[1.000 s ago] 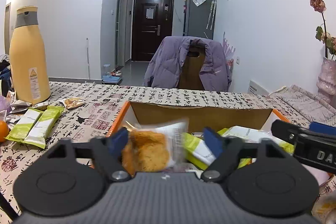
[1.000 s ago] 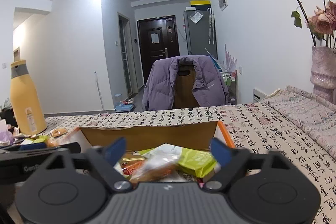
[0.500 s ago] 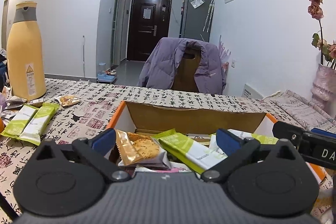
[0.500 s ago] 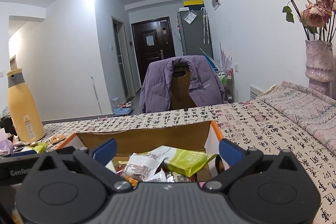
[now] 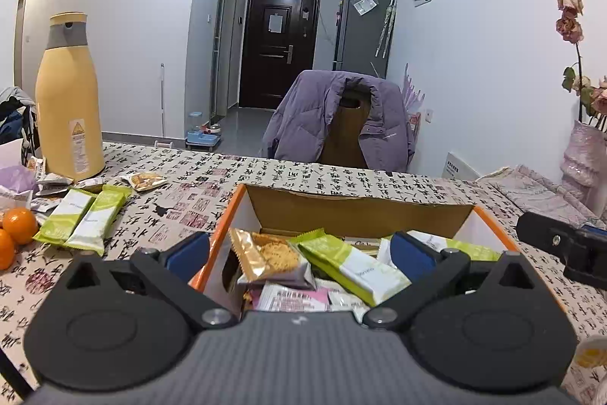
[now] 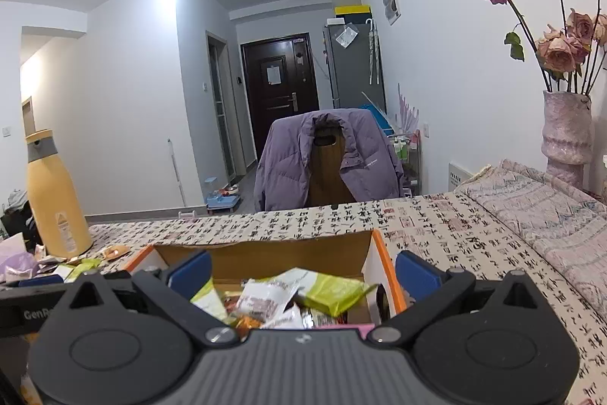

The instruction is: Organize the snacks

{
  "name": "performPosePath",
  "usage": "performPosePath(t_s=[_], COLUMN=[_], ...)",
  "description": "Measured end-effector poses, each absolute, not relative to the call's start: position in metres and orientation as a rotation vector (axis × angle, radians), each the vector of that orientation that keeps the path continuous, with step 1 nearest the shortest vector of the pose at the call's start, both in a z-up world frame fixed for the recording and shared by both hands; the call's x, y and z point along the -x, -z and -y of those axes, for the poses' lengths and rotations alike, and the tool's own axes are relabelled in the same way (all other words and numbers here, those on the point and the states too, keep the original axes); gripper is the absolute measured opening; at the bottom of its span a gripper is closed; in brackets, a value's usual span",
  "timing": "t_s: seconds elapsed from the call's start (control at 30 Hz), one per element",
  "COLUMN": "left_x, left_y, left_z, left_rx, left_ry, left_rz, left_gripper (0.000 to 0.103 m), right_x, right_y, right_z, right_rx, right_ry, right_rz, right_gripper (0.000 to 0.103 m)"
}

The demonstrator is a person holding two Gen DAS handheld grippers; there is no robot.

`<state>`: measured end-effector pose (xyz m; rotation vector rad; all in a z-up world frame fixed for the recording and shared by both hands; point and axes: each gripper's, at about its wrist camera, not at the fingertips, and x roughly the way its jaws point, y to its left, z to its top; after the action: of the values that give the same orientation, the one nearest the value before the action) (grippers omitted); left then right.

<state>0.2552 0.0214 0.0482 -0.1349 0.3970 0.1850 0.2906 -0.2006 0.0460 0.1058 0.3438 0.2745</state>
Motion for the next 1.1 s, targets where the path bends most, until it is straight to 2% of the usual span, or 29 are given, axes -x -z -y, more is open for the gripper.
performPosePath(t_s=[0.53,1.1], left_x=[-0.149,-0.053], left_y=[-0.06,-0.04], left_z=[-0.016,-0.012], left_rx=[0.137,0.098], left_ry=[-0.155,-0.061], left_rz=[-0.37,-0.4], left_gripper=[0.103,0.103], right_x=[-0.192,-0.098], right_y=[-0.048,-0.024], right_z=[0.221,0.235], right_rx=[-0.102,-0.072], right_ry=[-0.334,-0.381], right_rz=[-0.356,-0.404], right_gripper=[0.103,0.103])
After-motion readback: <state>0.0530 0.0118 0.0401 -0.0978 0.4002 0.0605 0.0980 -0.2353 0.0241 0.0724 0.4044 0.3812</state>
